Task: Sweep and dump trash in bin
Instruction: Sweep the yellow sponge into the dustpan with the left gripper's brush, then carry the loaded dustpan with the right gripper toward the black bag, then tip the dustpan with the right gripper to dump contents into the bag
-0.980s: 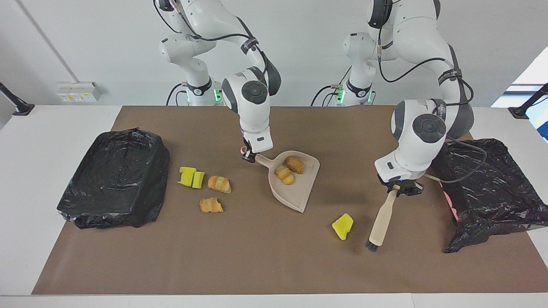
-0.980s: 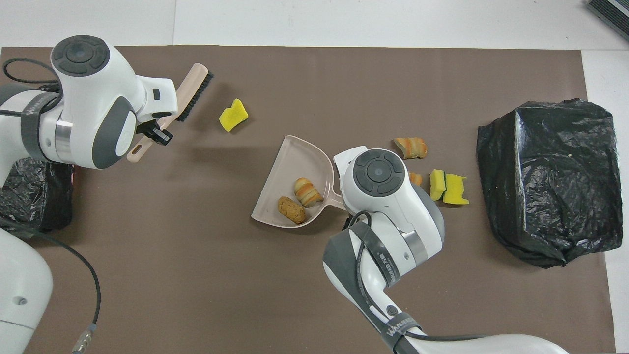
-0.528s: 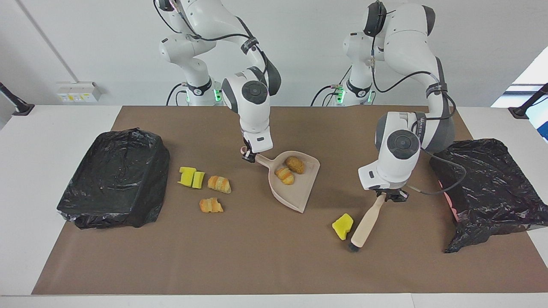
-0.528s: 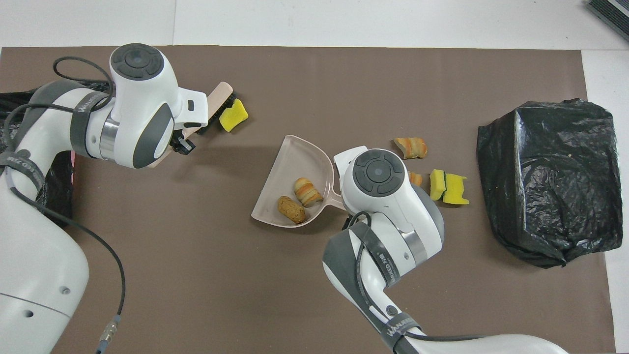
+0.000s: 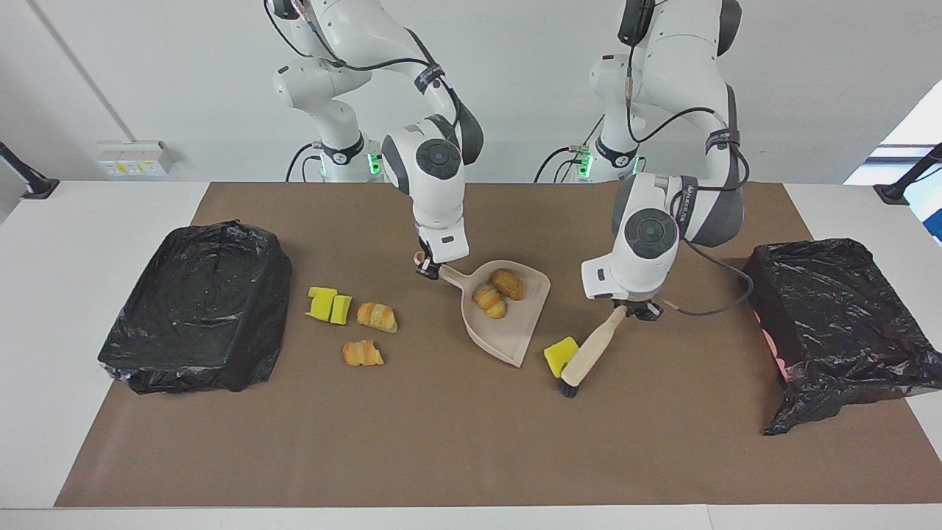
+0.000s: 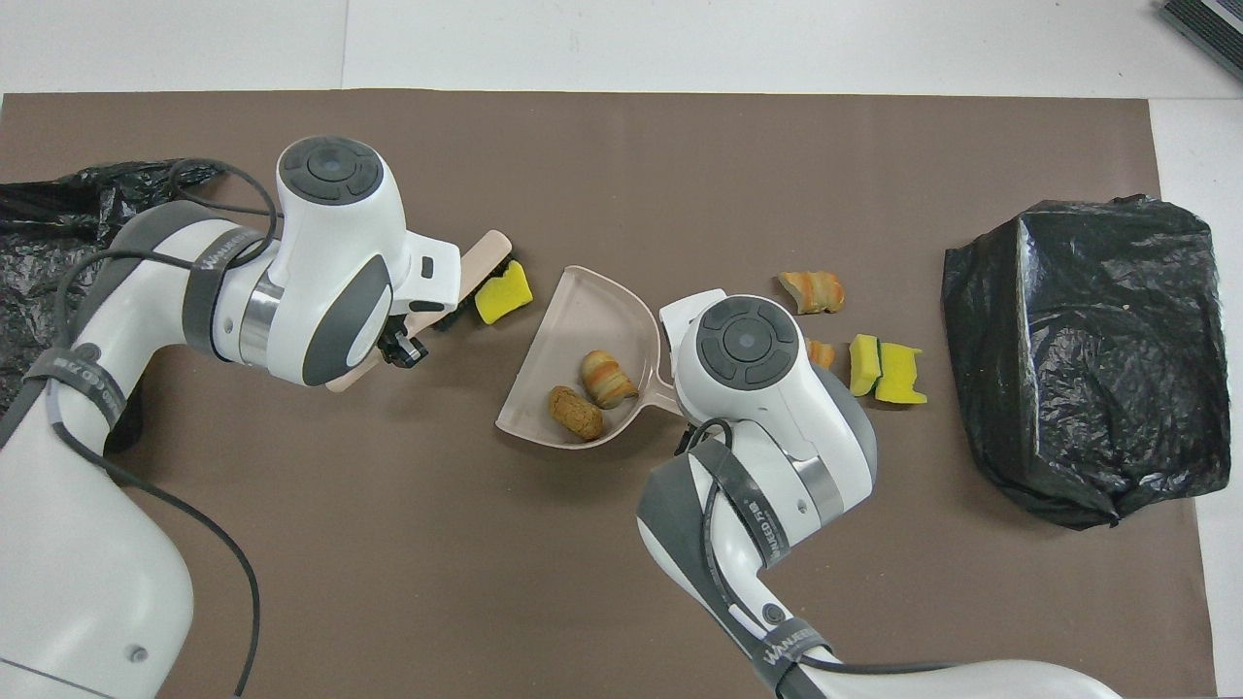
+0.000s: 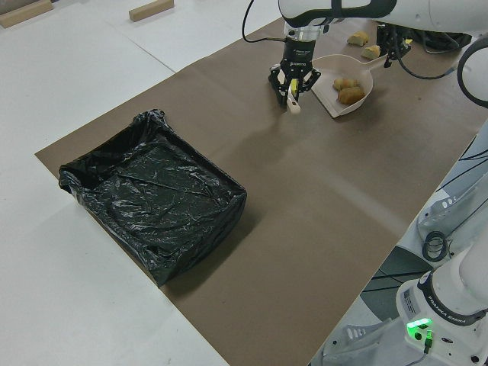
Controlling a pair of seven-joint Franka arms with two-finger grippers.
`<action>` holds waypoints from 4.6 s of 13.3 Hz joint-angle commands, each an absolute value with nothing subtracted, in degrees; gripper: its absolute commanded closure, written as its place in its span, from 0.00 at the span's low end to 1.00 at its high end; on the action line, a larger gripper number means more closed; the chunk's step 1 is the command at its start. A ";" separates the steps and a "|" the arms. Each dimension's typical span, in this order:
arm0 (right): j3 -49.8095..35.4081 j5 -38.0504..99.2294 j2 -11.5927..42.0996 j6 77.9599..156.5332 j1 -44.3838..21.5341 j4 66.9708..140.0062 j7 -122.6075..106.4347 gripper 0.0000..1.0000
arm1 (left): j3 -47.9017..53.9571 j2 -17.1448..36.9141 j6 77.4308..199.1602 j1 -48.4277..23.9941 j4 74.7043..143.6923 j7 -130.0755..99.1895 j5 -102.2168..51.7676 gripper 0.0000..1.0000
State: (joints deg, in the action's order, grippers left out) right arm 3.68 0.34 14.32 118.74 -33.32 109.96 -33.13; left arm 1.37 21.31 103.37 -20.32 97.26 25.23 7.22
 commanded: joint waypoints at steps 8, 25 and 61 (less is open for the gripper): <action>3.60 -0.18 13.45 120.85 -33.22 111.62 -31.11 1.00 | 0.44 11.70 103.89 -28.65 104.85 2.03 -0.18 1.00; 4.04 0.44 3.52 115.86 -17.34 105.93 -39.09 1.00 | 0.79 -14.24 105.73 -39.42 130.24 -36.80 -9.84 1.00; 3.96 -42.87 0.27 118.65 16.35 103.36 -107.23 1.00 | 0.18 -8.62 119.45 -44.86 131.51 -37.38 -3.88 0.00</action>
